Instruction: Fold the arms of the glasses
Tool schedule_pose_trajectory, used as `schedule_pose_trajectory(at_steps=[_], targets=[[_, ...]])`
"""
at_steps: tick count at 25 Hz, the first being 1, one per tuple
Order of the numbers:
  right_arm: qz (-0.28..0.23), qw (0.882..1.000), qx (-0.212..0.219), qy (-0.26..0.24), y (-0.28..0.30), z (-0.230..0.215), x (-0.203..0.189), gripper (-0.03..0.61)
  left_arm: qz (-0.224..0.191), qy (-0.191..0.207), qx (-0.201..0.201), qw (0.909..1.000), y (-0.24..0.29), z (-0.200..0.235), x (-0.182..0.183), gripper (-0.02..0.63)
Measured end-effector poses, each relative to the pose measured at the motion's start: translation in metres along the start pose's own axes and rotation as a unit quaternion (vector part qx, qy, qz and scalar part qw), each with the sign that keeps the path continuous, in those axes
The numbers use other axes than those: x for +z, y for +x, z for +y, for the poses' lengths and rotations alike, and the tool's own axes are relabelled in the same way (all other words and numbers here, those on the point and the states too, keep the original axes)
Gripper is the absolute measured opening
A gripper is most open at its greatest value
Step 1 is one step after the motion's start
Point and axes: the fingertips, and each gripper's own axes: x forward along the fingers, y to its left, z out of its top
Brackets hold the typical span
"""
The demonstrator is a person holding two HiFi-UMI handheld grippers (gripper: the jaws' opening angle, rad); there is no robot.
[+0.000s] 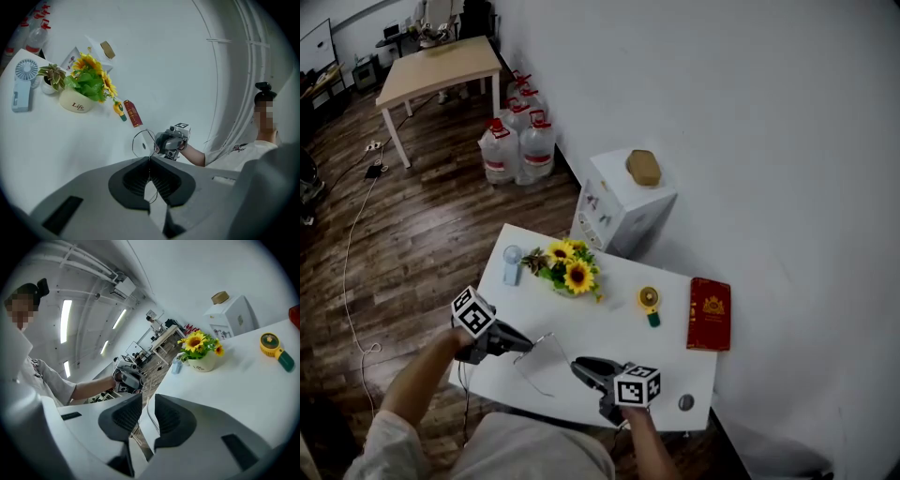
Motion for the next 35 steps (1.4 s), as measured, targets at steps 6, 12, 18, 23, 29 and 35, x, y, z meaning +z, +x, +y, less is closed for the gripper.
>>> schedule_pose_trajectory(at_steps=[6, 12, 18, 23, 29, 35], targets=[[0.048, 0.999, 0.013, -0.004, 0.006, 0.009, -0.019, 0.036, 0.008, 0.007, -0.012, 0.9999, 0.008, -0.010, -0.006, 0.008], [0.050, 0.998, 0.023, 0.021, 0.013, 0.012, -0.024, 0.018, 0.003, 0.005, -0.008, 1.0000, 0.014, -0.014, -0.002, 0.008], [0.044, 0.998, 0.036, 0.042, 0.028, 0.017, -0.026, 0.021, -0.012, -0.008, 0.000, 0.9999, 0.017, -0.016, 0.004, 0.008], [0.035, 0.997, 0.048, 0.052, 0.042, 0.025, -0.024, 0.024, -0.035, -0.018, -0.002, 0.9992, 0.024, -0.017, 0.007, 0.008], [0.027, 0.996, 0.055, 0.063, 0.053, 0.028, -0.024, 0.023, -0.054, -0.019, -0.012, 0.9983, 0.034, -0.022, 0.008, 0.008], [0.031, 0.998, 0.031, 0.044, 0.057, 0.021, -0.025, 0.098, -0.064, -0.021, -0.022, 0.9975, 0.039, -0.026, 0.010, 0.008]])
